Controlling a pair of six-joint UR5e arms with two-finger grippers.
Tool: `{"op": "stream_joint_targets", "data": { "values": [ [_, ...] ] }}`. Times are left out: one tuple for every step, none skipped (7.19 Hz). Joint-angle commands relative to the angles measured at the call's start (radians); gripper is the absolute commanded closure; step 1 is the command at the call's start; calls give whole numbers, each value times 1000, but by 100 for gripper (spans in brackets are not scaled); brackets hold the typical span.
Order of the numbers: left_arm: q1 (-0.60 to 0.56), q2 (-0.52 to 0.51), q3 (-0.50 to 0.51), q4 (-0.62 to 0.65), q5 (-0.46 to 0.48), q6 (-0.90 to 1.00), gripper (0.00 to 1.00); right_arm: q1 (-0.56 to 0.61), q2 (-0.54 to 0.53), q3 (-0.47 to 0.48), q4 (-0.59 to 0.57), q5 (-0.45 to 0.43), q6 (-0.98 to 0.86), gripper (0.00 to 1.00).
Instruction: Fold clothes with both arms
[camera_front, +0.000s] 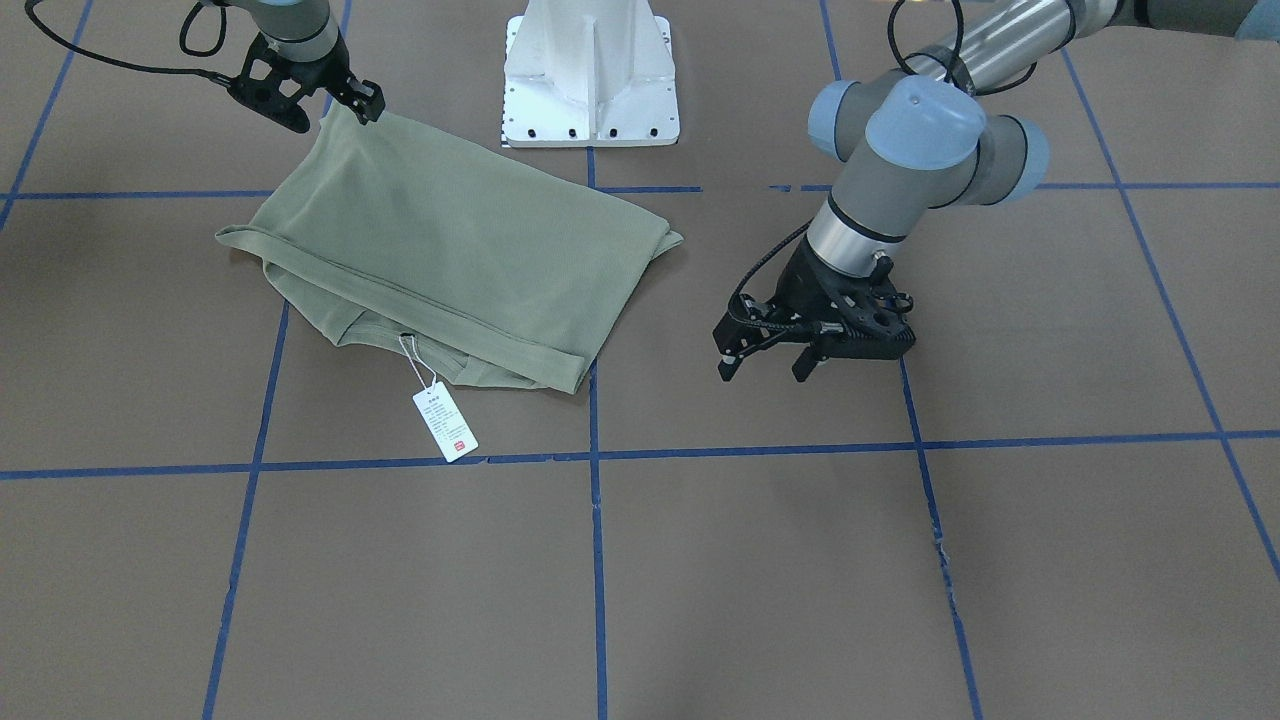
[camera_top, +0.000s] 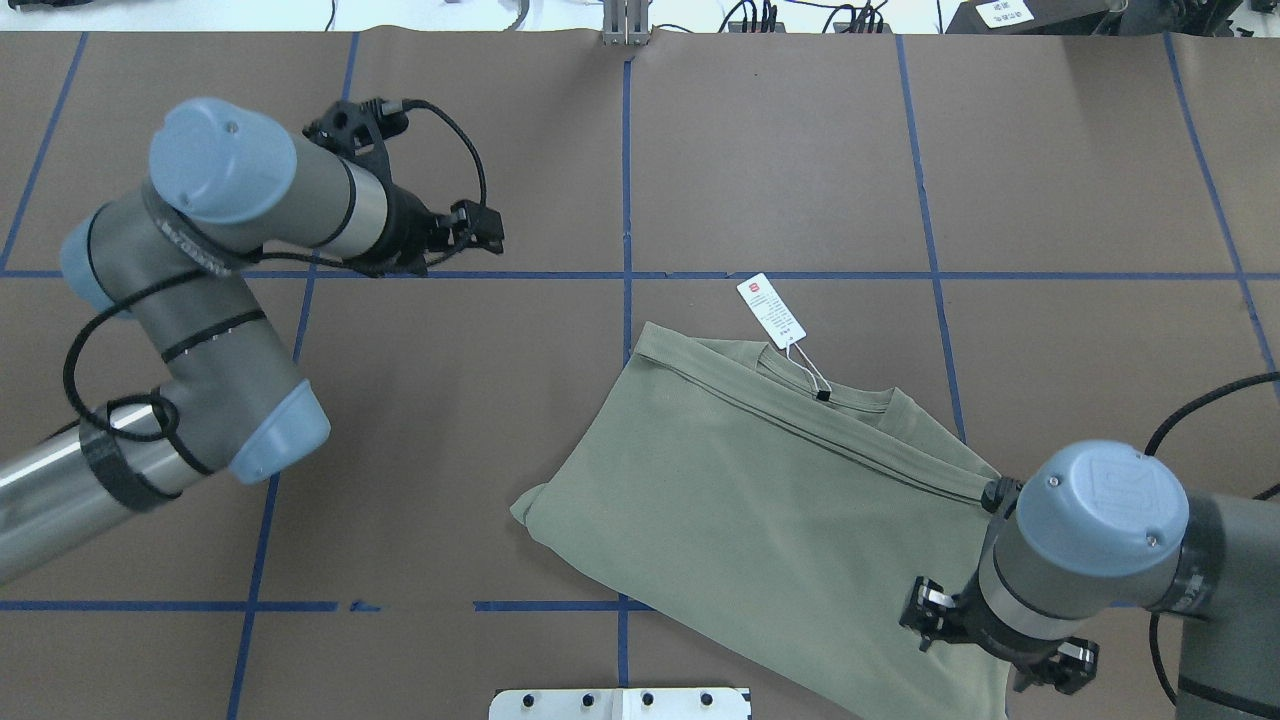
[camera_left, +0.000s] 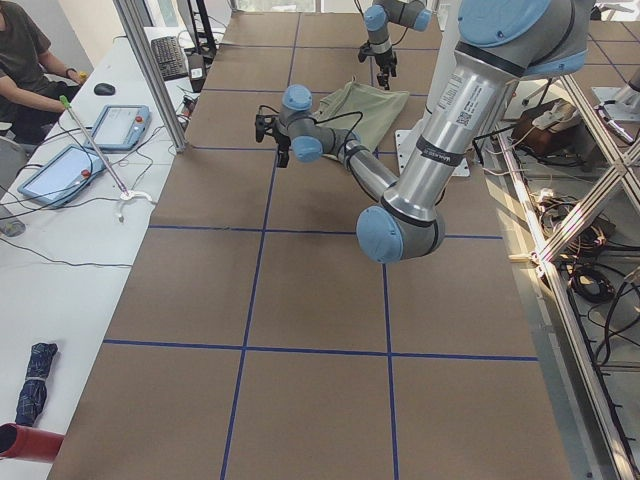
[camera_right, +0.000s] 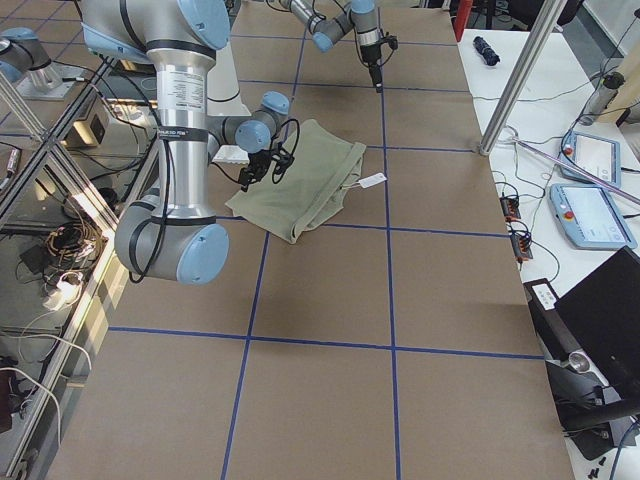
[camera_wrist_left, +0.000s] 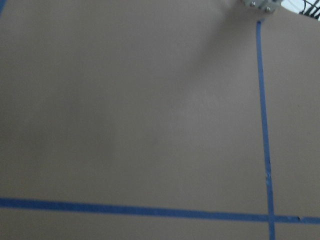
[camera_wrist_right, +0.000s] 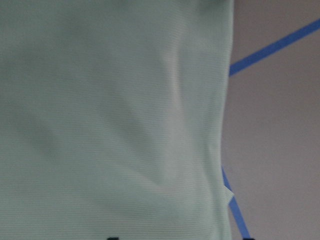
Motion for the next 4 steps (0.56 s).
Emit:
{"op": "stream_joint_targets", "data": {
  "values": [
    [163, 80, -152, 13, -5, -276, 1, 162, 121, -11, 1, 0, -36, 0],
    [243, 75, -178, 83, 16, -420, 1, 228, 153, -14, 1, 10, -88, 0],
    [344, 57, -194, 145, 95, -513, 1, 271, 165, -15, 5, 15, -152, 0],
    [398, 39, -177, 168, 151, -546, 4, 311, 203, -36, 7, 16, -190, 0]
  ]
}}
